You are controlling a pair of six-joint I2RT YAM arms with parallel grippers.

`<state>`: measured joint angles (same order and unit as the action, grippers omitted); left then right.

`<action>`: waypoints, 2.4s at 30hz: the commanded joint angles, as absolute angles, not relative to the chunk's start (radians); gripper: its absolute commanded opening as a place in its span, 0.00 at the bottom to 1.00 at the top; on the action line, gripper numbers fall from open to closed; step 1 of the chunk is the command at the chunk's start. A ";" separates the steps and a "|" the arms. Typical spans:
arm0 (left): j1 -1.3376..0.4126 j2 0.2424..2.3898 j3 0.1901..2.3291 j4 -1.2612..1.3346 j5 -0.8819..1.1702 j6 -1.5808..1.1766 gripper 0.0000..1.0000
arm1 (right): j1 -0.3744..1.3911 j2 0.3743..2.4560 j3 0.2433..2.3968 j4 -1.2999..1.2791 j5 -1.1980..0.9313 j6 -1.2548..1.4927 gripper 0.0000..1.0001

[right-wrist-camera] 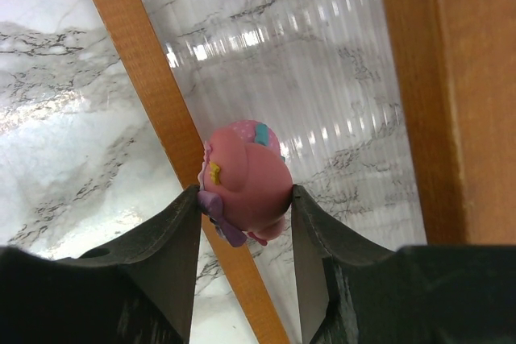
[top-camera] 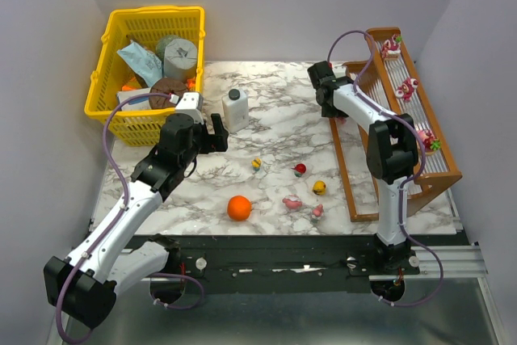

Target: Place and organize the plastic toys onto the shelf

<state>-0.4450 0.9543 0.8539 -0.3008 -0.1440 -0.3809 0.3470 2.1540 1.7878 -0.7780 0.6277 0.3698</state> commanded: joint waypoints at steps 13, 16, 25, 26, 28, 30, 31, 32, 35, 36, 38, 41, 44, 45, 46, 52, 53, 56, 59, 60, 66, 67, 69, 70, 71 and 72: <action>-0.436 0.960 0.838 -0.282 -0.138 -0.365 0.99 | 0.345 2.169 1.856 -0.813 0.699 0.391 0.55; -0.434 0.960 0.838 -0.282 -0.138 -0.365 0.99 | 0.345 2.174 1.871 -0.827 0.706 0.393 0.57; -0.434 0.959 0.836 -0.285 -0.138 -0.367 0.99 | 0.344 2.183 1.856 -0.828 0.695 0.397 0.59; -0.433 0.959 0.835 -0.285 -0.137 -0.367 0.99 | 0.345 2.181 1.856 -0.828 0.693 0.397 0.59; -0.433 0.959 0.836 -0.285 -0.137 -0.365 0.99 | 0.345 2.178 1.856 -0.828 0.693 0.397 0.59; -0.433 0.959 0.836 -0.285 -0.138 -0.367 0.99 | 0.345 2.172 1.855 -0.824 0.692 0.396 0.59; -0.433 0.959 0.836 -0.285 -0.137 -0.367 0.99 | 0.345 2.171 1.855 -0.822 0.690 0.393 0.59; -0.433 0.959 0.836 -0.285 -0.137 -0.367 0.99 | 0.345 2.168 1.858 -0.824 0.687 0.390 0.59; -0.433 0.957 0.835 -0.285 -0.135 -0.367 0.99 | 0.345 2.154 1.855 -0.809 0.683 0.377 0.59; -0.433 0.954 0.836 -0.285 -0.137 -0.367 0.99 | 0.344 2.149 1.850 -0.802 0.681 0.370 0.59; -0.433 0.956 0.834 -0.284 -0.135 -0.368 0.99 | 0.345 2.128 1.844 -0.778 0.670 0.350 0.59; -0.431 0.954 0.836 -0.284 -0.135 -0.368 0.99 | 0.350 2.091 1.810 -0.727 0.655 0.315 0.62; -0.431 0.954 0.834 -0.282 -0.135 -0.371 0.99 | 0.364 2.040 1.769 -0.684 0.618 0.275 0.65; -0.431 0.954 0.834 -0.282 -0.135 -0.371 0.99 | 0.368 2.031 1.761 -0.664 0.612 0.267 0.66; -0.431 0.953 0.836 -0.282 -0.133 -0.371 0.99 | 0.377 2.022 1.746 -0.655 0.604 0.258 0.68; -0.428 0.945 0.834 -0.284 -0.135 -0.373 0.99 | 0.434 1.934 1.689 -0.595 0.537 0.190 0.73; -0.428 0.942 0.833 -0.282 -0.133 -0.373 0.99 | 0.443 1.921 1.669 -0.588 0.525 0.178 0.73; -0.428 0.936 0.830 -0.281 -0.133 -0.374 0.99 | 0.469 1.875 1.643 -0.574 0.447 0.160 0.75; -0.426 0.930 0.828 -0.281 -0.132 -0.377 0.99 | 0.508 1.838 1.623 -0.574 0.370 0.138 0.76; -0.426 0.930 0.828 -0.281 -0.133 -0.380 0.99 | 0.518 1.829 1.605 -0.574 0.320 0.126 0.76; -0.425 0.913 0.825 -0.288 -0.129 -0.388 0.99 | 0.600 1.689 1.481 -0.568 0.044 0.011 0.78; -0.425 0.910 0.822 -0.291 -0.129 -0.391 0.99 | 0.607 1.666 1.420 -0.565 0.005 -0.020 0.78; -0.425 0.902 0.822 -0.296 -0.129 -0.397 0.99 | 0.640 1.588 1.347 -0.546 -0.124 -0.057 0.78; -0.425 0.899 0.821 -0.299 -0.130 -0.400 0.99 | 0.653 1.559 1.312 -0.542 -0.150 -0.069 0.79; -0.425 0.893 0.821 -0.302 -0.132 -0.403 0.99 | 0.688 1.534 1.243 -0.540 -0.172 -0.095 0.79; -0.423 0.890 0.819 -0.304 -0.129 -0.406 0.99 | 0.708 1.490 1.212 -0.540 -0.198 -0.106 0.79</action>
<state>-0.4313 0.9211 0.8314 -0.2943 -0.1436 -0.3908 0.6430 1.6073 1.3422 -0.5602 0.0257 -0.0048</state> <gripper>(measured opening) 0.988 0.784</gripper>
